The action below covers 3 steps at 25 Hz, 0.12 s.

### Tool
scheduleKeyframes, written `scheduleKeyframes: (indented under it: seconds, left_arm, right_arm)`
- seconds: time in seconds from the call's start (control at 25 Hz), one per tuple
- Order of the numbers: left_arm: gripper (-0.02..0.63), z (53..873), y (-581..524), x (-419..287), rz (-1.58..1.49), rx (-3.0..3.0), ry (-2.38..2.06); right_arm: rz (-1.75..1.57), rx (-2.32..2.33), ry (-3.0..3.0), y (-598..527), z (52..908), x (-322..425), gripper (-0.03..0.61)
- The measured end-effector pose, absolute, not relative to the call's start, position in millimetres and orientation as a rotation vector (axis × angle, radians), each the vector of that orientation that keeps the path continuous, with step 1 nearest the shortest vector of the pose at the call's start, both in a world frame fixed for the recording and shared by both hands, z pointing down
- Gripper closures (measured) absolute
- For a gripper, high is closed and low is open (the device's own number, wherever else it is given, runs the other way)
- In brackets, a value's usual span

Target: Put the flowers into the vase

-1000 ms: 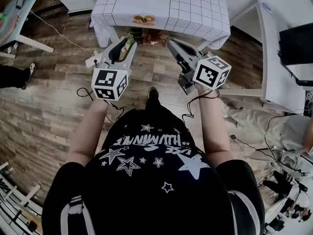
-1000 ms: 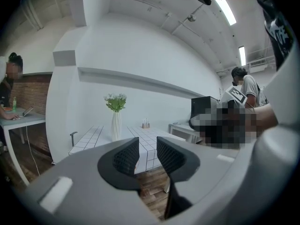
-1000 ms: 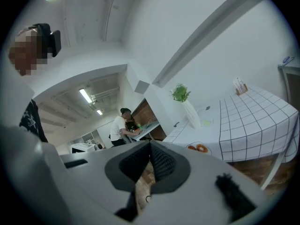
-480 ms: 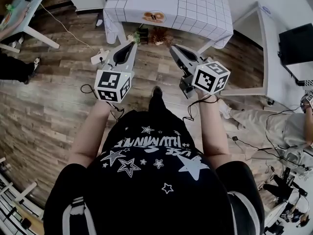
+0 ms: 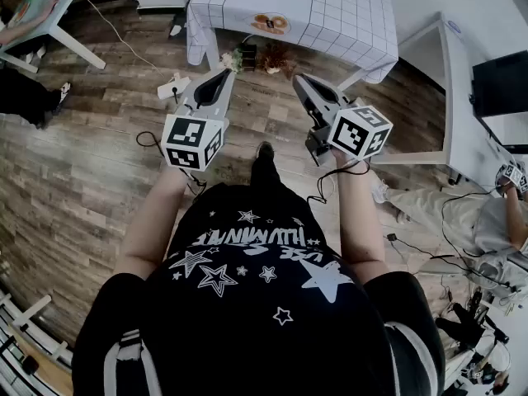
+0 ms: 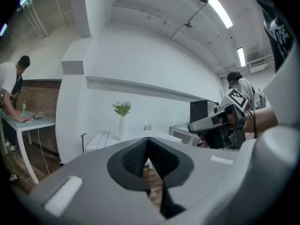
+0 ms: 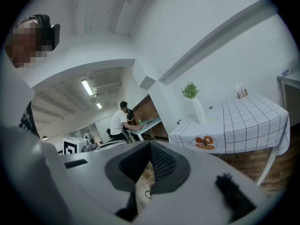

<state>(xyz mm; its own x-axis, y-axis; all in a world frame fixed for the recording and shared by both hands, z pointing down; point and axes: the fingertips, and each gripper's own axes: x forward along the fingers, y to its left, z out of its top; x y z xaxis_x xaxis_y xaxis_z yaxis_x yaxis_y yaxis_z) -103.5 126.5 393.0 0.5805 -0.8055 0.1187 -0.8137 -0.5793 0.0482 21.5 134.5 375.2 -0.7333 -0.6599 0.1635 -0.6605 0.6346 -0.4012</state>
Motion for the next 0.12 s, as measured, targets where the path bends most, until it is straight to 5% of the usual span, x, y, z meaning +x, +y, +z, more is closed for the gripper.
scheduleKeyframes:
  seconds: [0.12]
  left_arm:
    - [0.604, 392.0, 130.6, -106.2, 0.130, 2.711, -1.387]
  right_arm:
    - [0.696, 1.150, -2.840, 137.5, 375.1, 18.5, 0.568]
